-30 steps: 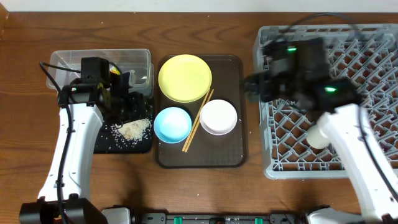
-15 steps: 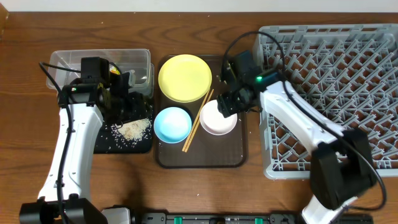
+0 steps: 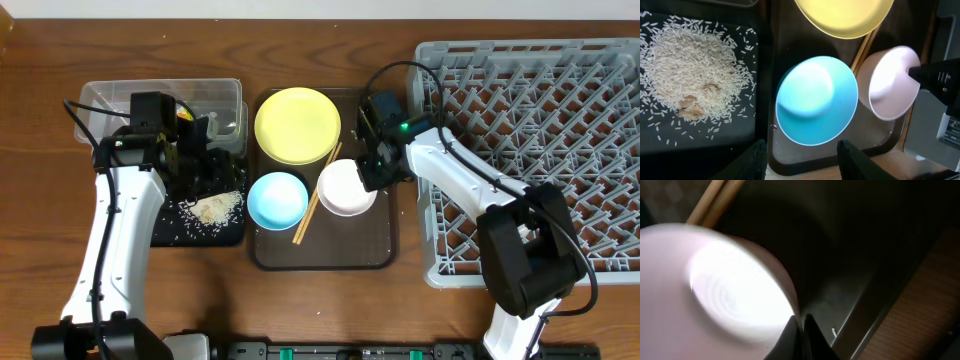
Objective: Sort waste into correct bins and load items into the dishwasher rack
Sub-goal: 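Reach the right gripper to the pink bowl and grasp it, then carry the pink bowl to the rack's back and set it down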
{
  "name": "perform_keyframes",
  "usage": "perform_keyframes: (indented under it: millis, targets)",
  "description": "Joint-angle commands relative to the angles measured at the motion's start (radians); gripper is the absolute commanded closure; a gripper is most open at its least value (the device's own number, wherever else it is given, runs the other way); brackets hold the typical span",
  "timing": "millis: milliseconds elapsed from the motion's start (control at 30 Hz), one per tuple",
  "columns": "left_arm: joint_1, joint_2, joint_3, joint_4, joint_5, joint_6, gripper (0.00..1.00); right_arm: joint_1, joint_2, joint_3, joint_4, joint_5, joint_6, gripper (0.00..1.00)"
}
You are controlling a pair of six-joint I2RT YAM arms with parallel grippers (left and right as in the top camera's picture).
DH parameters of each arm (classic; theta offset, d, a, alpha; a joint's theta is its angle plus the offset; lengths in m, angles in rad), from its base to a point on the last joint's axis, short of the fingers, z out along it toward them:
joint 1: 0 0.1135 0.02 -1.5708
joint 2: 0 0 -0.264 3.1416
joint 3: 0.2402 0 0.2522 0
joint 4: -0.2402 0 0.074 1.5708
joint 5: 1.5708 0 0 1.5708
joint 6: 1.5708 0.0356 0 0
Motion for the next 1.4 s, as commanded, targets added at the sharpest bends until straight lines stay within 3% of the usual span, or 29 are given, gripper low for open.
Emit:
perform_keyframes:
  millis: [0, 333, 700, 1067, 1367]
  targets:
    - [0.002, -0.005, 0.014, -0.006, -0.005, 0.009, 0.52, 0.0, 0.005, 0.005, -0.014, 0.007, 0.011, 0.99]
    - [0.002, -0.005, 0.014, -0.006, -0.005, 0.009, 0.52, -0.039, -0.189, 0.015, -0.033, 0.06, 0.01, 0.99]
    - [0.002, -0.005, 0.014, -0.006, -0.005, 0.009, 0.52, -0.058, -0.472, 0.015, 0.043, 0.634, -0.006, 0.99]
    - [0.002, -0.005, 0.014, -0.006, -0.005, 0.009, 0.52, -0.126, -0.437, 0.015, 0.308, 0.972, -0.247, 0.99]
    - [0.002, -0.005, 0.014, -0.005, -0.005, 0.009, 0.52, -0.222, -0.374, 0.015, 0.397, 1.009, -0.278, 0.99]
